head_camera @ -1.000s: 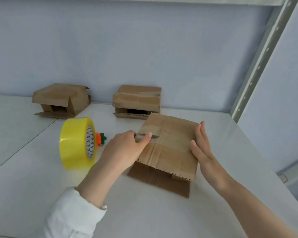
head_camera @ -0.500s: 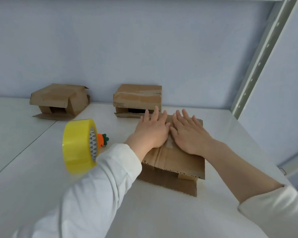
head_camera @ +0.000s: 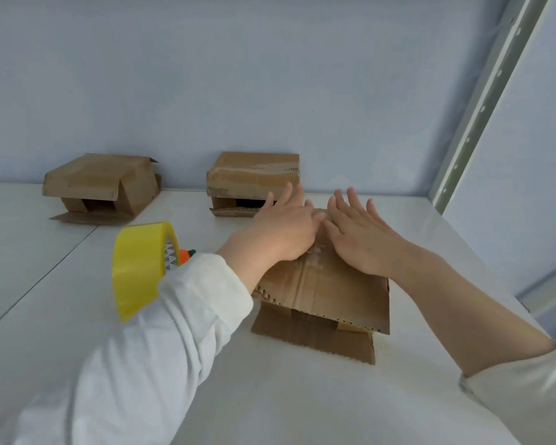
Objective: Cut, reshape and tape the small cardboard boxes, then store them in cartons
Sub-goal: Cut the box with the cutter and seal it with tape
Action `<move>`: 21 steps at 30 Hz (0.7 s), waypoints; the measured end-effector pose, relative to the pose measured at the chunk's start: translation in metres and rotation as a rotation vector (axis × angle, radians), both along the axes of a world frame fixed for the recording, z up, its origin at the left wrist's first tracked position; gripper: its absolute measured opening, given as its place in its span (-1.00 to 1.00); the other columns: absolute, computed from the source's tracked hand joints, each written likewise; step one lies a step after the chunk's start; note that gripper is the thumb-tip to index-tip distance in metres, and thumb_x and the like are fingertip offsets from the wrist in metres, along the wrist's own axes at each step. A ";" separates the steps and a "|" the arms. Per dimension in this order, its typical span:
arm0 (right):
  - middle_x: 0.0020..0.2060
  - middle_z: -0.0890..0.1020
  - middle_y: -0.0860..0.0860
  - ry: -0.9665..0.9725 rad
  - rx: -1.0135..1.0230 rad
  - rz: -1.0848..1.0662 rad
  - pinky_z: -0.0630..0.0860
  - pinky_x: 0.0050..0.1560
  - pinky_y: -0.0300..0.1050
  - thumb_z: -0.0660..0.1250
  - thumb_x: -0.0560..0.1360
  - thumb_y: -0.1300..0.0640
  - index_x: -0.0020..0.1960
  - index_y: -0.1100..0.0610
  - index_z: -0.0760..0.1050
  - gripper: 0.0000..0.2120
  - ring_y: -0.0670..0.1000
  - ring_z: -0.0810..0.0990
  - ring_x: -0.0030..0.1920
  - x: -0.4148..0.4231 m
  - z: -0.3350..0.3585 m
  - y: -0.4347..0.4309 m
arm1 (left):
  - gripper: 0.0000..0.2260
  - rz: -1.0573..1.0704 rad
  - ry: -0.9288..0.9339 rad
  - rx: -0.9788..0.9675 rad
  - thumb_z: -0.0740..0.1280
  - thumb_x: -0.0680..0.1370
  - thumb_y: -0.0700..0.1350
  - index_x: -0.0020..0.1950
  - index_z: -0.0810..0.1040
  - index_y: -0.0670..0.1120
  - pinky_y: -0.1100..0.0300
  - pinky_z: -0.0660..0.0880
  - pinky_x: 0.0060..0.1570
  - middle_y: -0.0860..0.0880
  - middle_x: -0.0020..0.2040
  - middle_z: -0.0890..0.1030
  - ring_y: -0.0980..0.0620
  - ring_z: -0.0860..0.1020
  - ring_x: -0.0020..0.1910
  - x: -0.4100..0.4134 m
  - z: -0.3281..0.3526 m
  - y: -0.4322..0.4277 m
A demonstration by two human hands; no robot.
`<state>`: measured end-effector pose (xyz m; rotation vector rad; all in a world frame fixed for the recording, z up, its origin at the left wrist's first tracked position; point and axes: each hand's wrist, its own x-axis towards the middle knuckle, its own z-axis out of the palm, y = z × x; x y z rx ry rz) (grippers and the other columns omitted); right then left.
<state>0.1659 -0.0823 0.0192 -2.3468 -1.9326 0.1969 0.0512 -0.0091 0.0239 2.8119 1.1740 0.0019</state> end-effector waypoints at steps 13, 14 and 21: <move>0.53 -0.21 0.05 -0.113 0.000 -0.019 -0.31 0.48 -0.05 -0.20 0.64 0.00 0.53 0.18 -0.24 -0.47 -0.01 -0.29 0.50 -0.008 -0.016 -0.014 | -0.52 -0.065 -0.006 0.025 -0.17 0.66 0.02 0.53 -0.20 -0.12 0.07 -0.25 0.48 -0.06 0.54 -0.22 0.05 -0.26 0.50 -0.006 -0.023 -0.015; 0.53 -0.20 0.04 -0.115 0.001 -0.028 -0.31 0.48 -0.04 -0.20 0.64 0.00 0.53 0.18 -0.23 -0.47 -0.01 -0.29 0.51 -0.008 -0.018 -0.013 | -0.52 -0.062 -0.009 0.029 -0.17 0.66 0.01 0.53 -0.20 -0.12 0.08 -0.26 0.48 -0.06 0.54 -0.22 0.05 -0.26 0.50 -0.006 -0.024 -0.015; 0.51 -0.24 -0.11 0.760 0.394 -0.217 -0.27 0.48 -0.01 0.00 0.64 -0.02 0.53 0.00 -0.21 -0.43 -0.05 -0.31 0.49 0.004 -0.015 -0.027 | -0.47 0.159 -0.477 -0.525 -0.06 0.65 0.09 0.53 -0.22 -0.01 0.14 -0.05 0.44 0.03 0.54 -0.18 0.07 -0.10 0.52 -0.025 -0.006 -0.009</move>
